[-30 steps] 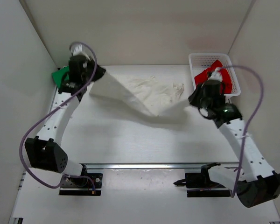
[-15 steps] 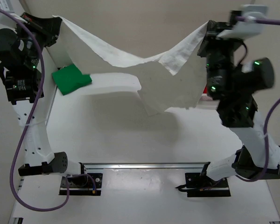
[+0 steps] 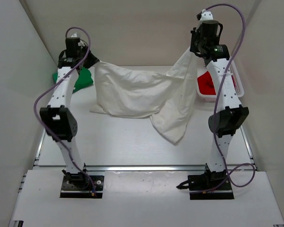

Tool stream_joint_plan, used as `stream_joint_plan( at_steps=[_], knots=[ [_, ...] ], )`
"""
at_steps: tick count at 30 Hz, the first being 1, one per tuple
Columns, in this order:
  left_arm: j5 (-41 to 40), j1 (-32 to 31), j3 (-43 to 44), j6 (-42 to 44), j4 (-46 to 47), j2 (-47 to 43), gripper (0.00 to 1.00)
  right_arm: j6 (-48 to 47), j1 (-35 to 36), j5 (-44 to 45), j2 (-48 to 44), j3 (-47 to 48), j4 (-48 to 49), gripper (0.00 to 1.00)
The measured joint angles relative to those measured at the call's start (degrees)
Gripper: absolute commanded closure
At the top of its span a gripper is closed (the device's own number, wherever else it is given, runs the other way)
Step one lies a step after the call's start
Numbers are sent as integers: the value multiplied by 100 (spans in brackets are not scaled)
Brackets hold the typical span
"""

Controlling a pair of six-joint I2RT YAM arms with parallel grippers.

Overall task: Fold and stack the t-shirts
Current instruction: Flatten out the tshirt

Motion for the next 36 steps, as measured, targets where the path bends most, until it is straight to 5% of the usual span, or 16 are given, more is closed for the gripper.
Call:
stream_joint_plan(
  at_steps=[6,14,19,23,30,36],
  knots=[
    [291,9,2341,-267,-374,1792,100,496,-286,-741,691,579,315,100],
    [767,981,1384,-977,903,-20,100,450,-306,-706,-918,570,1698,100],
    [704,1003,861,-866,1670,-1123,100,195,-122,-376,-1971,33,2116,100],
    [667,968,-426,-710,2138,-1652,100,269,-111,-254,-3093,-2378,2538,100],
    [149,960,-4347,-267,2011,-2341,100,1045,4,-232,-4454,-7565,2223,100],
    [7,1172,-6522,-85,1569,-3237,100,1648,387,-581,-5495,-9689,1147,100]
  ],
)
